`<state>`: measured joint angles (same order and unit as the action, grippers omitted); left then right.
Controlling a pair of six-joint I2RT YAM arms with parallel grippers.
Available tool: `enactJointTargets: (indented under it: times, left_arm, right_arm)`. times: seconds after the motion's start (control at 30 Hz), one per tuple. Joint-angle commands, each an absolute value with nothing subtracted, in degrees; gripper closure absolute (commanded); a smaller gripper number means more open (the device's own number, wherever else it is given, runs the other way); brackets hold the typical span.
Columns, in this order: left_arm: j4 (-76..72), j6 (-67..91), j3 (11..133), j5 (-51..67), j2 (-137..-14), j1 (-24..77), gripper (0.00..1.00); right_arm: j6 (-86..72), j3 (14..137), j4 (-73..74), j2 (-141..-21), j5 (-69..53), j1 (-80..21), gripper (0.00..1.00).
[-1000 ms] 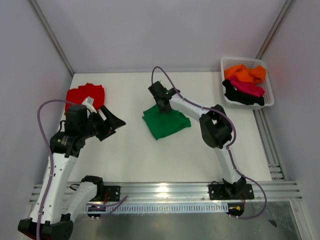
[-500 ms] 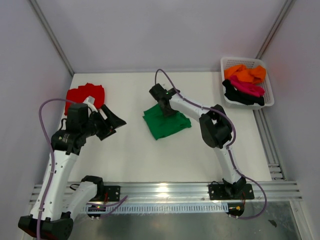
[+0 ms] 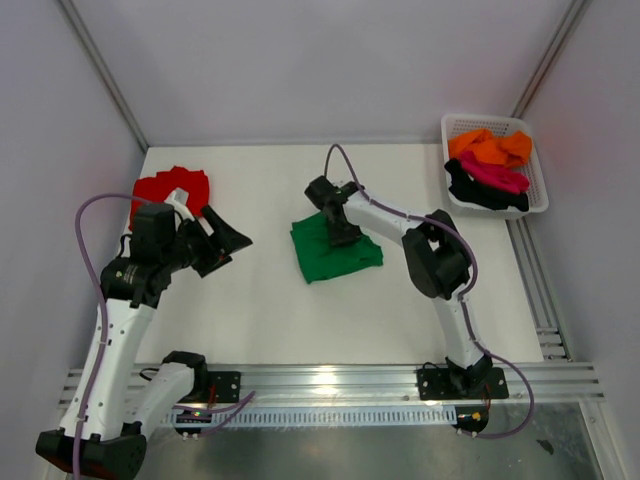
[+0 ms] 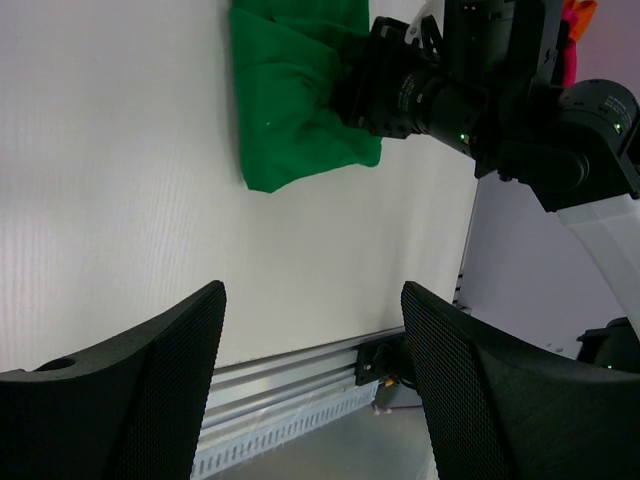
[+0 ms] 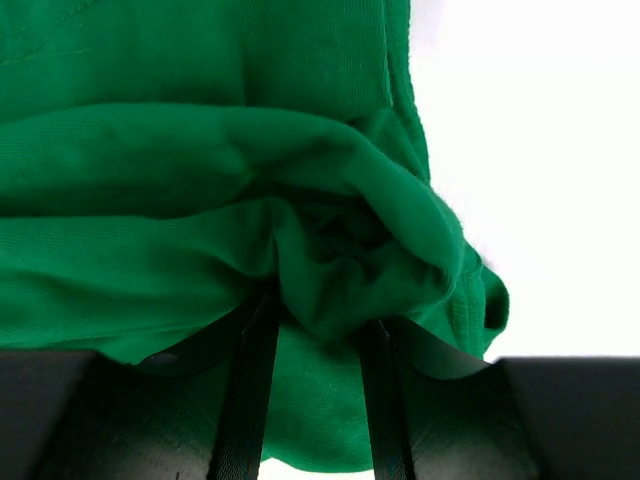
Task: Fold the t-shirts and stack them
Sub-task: Fold the long partially folded tshirt into a neat square
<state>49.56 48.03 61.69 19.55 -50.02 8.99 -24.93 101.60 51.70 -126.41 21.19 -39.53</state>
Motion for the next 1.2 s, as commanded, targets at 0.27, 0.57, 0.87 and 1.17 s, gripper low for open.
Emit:
enactJointTargets:
  times: [0.27,0.57,0.87,1.17]
  left_arm:
    - [48.7,47.7,64.2,21.2,-50.2,9.1,0.26]
    - [49.5,47.5,63.8,21.8,-50.1,9.1,0.26]
    - [48.1,47.3,60.8,23.0,-50.4,9.1,0.26]
    - [47.3,45.5,58.3,22.4,-51.6,9.1,0.26]
  right_arm:
    - [-35.8,89.5,55.0,-123.8,6.5,-46.3,0.59]
    - [-40.2,86.4,53.8,-122.0,4.4,-49.0,0.59]
    - [-41.3,87.6,54.9,-113.4,19.0,-49.9,0.59]
    - [-38.8,88.8,55.2,-102.7,20.8,-51.1,0.58]
